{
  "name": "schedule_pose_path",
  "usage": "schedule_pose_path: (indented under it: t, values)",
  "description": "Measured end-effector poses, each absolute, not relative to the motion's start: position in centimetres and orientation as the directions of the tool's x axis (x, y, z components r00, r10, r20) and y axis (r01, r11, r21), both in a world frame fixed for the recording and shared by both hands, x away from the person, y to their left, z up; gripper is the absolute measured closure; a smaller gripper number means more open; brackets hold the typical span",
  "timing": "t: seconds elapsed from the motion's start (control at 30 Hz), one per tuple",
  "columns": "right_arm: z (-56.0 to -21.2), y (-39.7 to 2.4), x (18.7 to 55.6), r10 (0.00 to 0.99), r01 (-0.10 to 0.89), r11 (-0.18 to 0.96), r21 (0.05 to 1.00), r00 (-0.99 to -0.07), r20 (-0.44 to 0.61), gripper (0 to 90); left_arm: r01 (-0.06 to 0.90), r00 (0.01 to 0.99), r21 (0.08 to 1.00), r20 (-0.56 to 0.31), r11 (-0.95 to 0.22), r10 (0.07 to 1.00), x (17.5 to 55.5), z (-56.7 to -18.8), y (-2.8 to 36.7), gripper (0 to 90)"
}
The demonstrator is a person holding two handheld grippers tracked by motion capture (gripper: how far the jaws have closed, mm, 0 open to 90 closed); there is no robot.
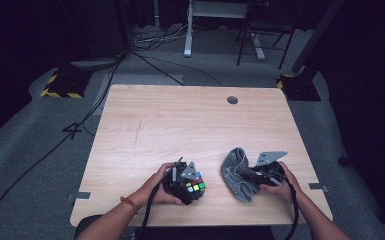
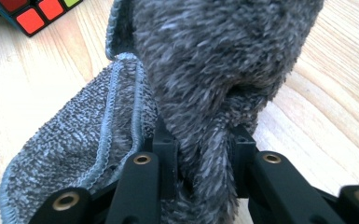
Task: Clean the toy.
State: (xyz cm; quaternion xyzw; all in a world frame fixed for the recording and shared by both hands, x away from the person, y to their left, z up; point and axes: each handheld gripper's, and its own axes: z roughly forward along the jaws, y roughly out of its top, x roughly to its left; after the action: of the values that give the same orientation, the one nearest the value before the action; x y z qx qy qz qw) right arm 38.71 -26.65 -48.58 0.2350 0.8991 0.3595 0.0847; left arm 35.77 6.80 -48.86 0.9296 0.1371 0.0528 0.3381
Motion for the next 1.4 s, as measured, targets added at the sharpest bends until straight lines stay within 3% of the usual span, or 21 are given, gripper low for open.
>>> schedule_pose_path:
  t: [0.33,0.53,0.7,0.93,1.07,1.2,1.33,1.4]
  values:
    - [-48.5,-26.5,38.4,0.483,0.342,0.647,0.681,-0.875,-0.019,70.0,0.240,0.949,0.639,0.006,-0.731,0.316,35.0,-48.9,7.9,18.3]
    - [-48.5,-26.5,38.4,0.482,0.345,0.641,0.685,-0.876,-0.010,71.0,0.231,0.960,0.645,-0.027,-0.729,0.280,35.6,-49.1,8.0,31.3]
    - [-48.5,-26.6,38.3,0.468,0.335,0.637,0.695,-0.884,-0.002,73.7,0.224,0.964,0.648,-0.037,-0.728,0.264,36.9,-49.1,7.5,33.1]
    - [-48.3,-26.3,38.0,0.443,0.322,0.630,0.707,-0.896,0.013,75.1,0.228,0.963,0.668,-0.048,-0.708,0.265,37.7,-49.4,6.4,32.0]
    - [-48.4,-26.1,37.8,0.434,0.313,0.636,0.705,-0.901,0.008,75.0,0.218,0.965,0.662,-0.039,-0.717,0.258,37.8,-49.6,5.8,26.9]
    - [-48.4,-25.8,37.8,0.428,0.309,0.639,0.704,-0.904,0.007,74.8,0.222,0.963,0.658,-0.035,-0.720,0.266,37.9,-49.5,5.1,31.0]
    - [-48.4,-25.8,37.6,0.435,0.308,0.643,0.701,-0.900,-0.003,74.4,0.240,0.963,0.630,-0.060,-0.739,0.263,37.0,-49.4,5.2,16.7]
    - [-48.4,-25.8,37.6,0.436,0.306,0.646,0.699,-0.900,-0.009,74.1,0.247,0.960,0.617,-0.048,-0.747,0.277,36.4,-49.3,5.7,17.0]
